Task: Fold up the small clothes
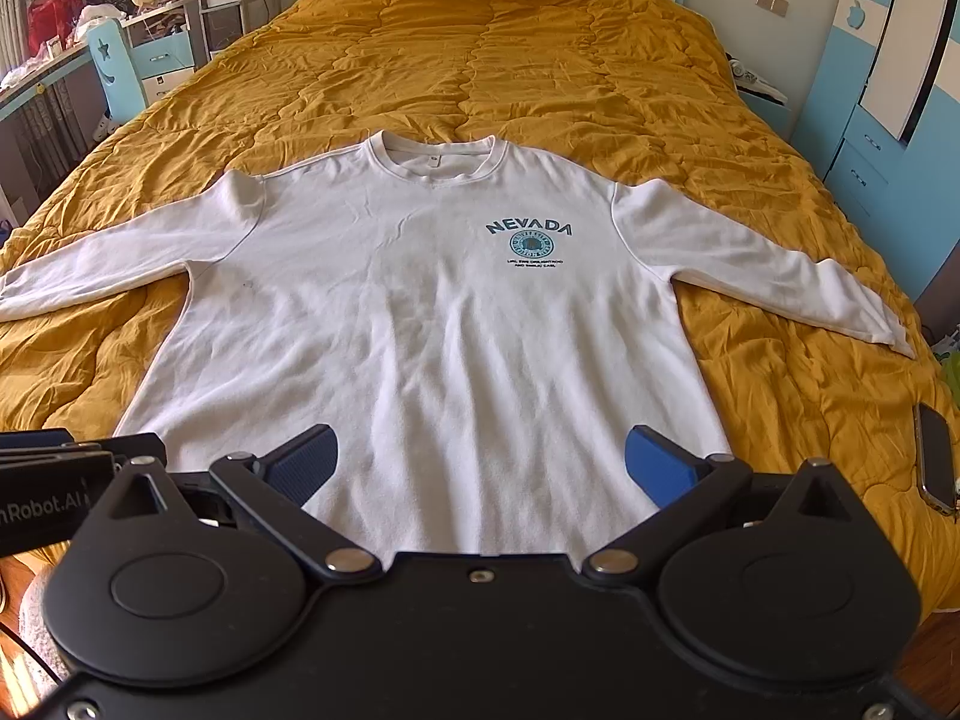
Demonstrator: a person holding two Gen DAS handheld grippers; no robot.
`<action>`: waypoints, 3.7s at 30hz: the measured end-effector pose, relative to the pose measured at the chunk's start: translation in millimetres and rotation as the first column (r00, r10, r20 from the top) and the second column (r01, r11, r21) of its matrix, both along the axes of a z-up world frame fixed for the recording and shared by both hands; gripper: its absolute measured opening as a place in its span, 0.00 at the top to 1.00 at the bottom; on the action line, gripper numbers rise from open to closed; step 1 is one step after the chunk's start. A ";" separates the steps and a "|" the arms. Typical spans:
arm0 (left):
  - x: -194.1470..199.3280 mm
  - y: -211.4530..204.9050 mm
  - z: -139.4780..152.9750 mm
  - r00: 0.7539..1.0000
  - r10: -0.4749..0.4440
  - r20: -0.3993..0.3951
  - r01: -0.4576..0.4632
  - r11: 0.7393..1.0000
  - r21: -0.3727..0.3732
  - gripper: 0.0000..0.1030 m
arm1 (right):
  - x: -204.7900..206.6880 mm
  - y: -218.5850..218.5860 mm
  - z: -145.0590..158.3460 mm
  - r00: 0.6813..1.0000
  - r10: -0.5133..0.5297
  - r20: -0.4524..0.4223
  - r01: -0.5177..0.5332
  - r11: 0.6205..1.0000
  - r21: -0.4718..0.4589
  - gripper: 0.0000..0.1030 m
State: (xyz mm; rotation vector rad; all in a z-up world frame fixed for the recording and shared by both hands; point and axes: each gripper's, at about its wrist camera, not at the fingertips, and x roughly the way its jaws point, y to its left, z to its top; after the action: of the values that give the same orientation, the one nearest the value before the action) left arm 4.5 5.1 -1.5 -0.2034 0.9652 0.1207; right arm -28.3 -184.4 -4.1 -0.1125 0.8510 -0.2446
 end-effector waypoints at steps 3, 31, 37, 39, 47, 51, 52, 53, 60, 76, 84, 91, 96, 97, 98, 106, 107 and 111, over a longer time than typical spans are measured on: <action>0.4 -0.1 -0.2 1.000 0.002 -0.001 -0.002 1.000 0.003 0.38 | 0.1 -0.2 -0.2 1.000 0.001 0.001 -0.001 1.000 0.002 0.00; 3.8 1.0 -4.2 1.000 0.007 -0.018 -0.007 1.000 0.000 0.38 | 1.7 5.0 0.9 1.000 0.007 -0.005 -0.007 1.000 -0.007 0.00; 6.8 5.7 -7.7 1.000 0.011 -0.023 -0.011 1.000 -0.007 0.38 | 5.4 6.0 -3.4 1.000 0.012 -0.016 -0.012 1.000 -0.009 0.00; 9.2 9.2 -10.1 1.000 0.009 -0.021 -0.009 1.000 -0.017 0.38 | 8.2 7.5 -4.2 0.999 0.031 -0.006 -0.031 0.999 -0.016 0.00; 19.8 87.7 -28.0 0.994 0.101 0.048 -0.091 0.981 -0.171 0.38 | 31.7 29.9 -1.1 0.982 0.176 0.066 -0.174 0.984 -0.038 0.00; 19.4 170.4 -38.4 0.956 0.245 0.163 -0.193 0.940 -0.282 0.38 | 43.5 38.5 -2.4 0.962 0.228 0.151 -0.235 0.972 0.024 0.00; 19.8 194.2 -42.8 0.940 0.298 0.167 -0.233 0.917 -0.324 0.38 | 47.5 40.6 -1.9 0.951 0.240 0.196 -0.254 0.966 0.049 0.00; 20.7 219.9 -48.7 0.921 0.351 0.171 -0.267 0.886 -0.380 0.38 | 50.3 41.9 -1.7 0.943 0.243 0.227 -0.262 0.963 0.057 0.00; 12.4 369.5 -89.4 0.666 0.717 0.209 -0.451 0.609 -0.653 0.39 | 98.2 61.4 -9.9 0.943 0.237 0.233 -0.244 0.970 0.002 0.00; 31.6 513.9 -149.3 0.270 0.962 0.032 -0.609 0.196 -0.768 0.42 | 150.9 134.6 -44.5 0.918 0.370 0.144 -0.381 0.923 0.059 0.00; 39.6 510.6 -157.2 0.278 0.959 0.050 -0.622 0.220 -0.752 0.96 | 152.1 133.0 -57.6 0.928 0.363 0.089 -0.368 0.928 0.056 0.00; 40.2 504.0 -140.4 0.311 0.944 0.107 -0.570 0.276 -0.774 0.98 | 144.6 110.6 -53.3 0.939 0.331 0.094 -0.337 0.940 0.054 0.00; 62.5 469.0 -88.6 0.409 0.880 0.242 -0.434 0.420 -0.797 0.98 | 135.2 85.0 -50.1 0.951 0.290 0.105 -0.298 0.951 0.076 0.00; 69.6 458.6 -77.3 0.429 0.863 0.267 -0.397 0.446 -0.802 0.98 | 132.3 77.3 -49.7 0.954 0.280 0.107 -0.289 0.954 0.083 0.00; 77.4 447.5 -65.9 0.452 0.843 0.293 -0.363 0.473 -0.803 0.98 | 129.8 71.9 -49.3 0.956 0.273 0.108 -0.282 0.955 0.087 0.00; 174.5 281.4 18.8 0.664 0.568 0.487 0.021 0.637 -0.771 0.98 | 101.7 4.1 -41.9 0.979 0.155 0.133 -0.173 0.975 0.137 0.00; 185.4 255.9 23.2 0.686 0.528 0.500 0.067 0.639 -0.766 0.98 | 97.8 -5.0 -40.8 0.981 0.138 0.136 -0.157 0.977 0.145 0.00; 233.0 141.6 20.1 0.779 0.361 0.512 0.214 0.616 -0.759 0.98 | 81.5 -40.6 -37.3 0.987 0.073 0.147 -0.096 0.983 0.158 0.00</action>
State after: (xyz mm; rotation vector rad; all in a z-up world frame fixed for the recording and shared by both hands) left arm 237.5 146.7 18.6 -1.0657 0.2506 -0.3103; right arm 53.2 -225.0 -41.4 0.0227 0.7214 -0.1003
